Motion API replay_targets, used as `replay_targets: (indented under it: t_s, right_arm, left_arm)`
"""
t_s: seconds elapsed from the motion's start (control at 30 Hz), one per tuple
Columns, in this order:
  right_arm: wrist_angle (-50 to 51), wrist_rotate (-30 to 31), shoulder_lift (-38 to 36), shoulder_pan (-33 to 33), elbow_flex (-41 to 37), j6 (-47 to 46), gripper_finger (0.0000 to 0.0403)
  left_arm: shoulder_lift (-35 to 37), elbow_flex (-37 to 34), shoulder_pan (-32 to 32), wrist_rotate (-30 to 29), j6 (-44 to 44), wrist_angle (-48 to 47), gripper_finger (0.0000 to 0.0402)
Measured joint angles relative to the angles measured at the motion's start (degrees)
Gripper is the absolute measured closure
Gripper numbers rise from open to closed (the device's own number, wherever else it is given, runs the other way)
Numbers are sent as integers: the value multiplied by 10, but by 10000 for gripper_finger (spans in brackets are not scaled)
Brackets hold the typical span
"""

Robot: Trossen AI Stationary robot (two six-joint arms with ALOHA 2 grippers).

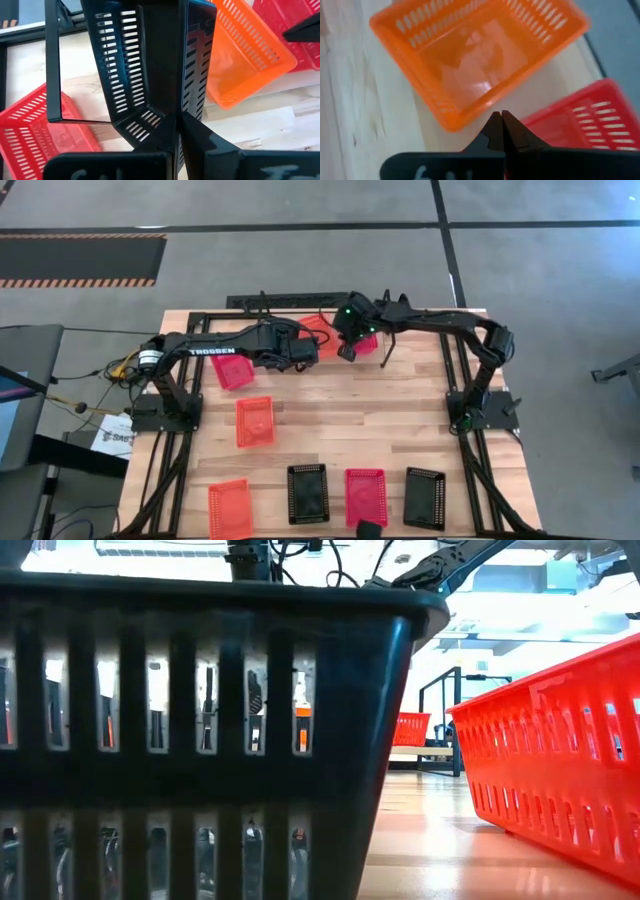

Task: Stack baskets on shelf by color
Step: Put the center black basket on the shelf

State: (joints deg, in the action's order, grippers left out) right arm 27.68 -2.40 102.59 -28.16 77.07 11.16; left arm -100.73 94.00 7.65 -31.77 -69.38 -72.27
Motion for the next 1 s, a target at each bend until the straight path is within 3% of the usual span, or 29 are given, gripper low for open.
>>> replay_targets:
  t_s: [0.2, 0.43, 0.57, 1.0]
  right_arm:
    - [5, 5, -45, 2, 11, -2, 403]
    - [20, 3, -147, 8, 48, -1, 403]
    - [20, 3, -204, 9, 49, -2, 403]
    - [56, 2, -286, 34, 49, -13, 403]
  left_arm:
    - [0, 0, 9, 2, -1, -1, 401]
    - [0, 0, 48, 70, -4, 3, 401]
    - [0, 0, 68, 73, 3, 9, 401]
    - [-55, -5, 112, 150, 110, 151, 401]
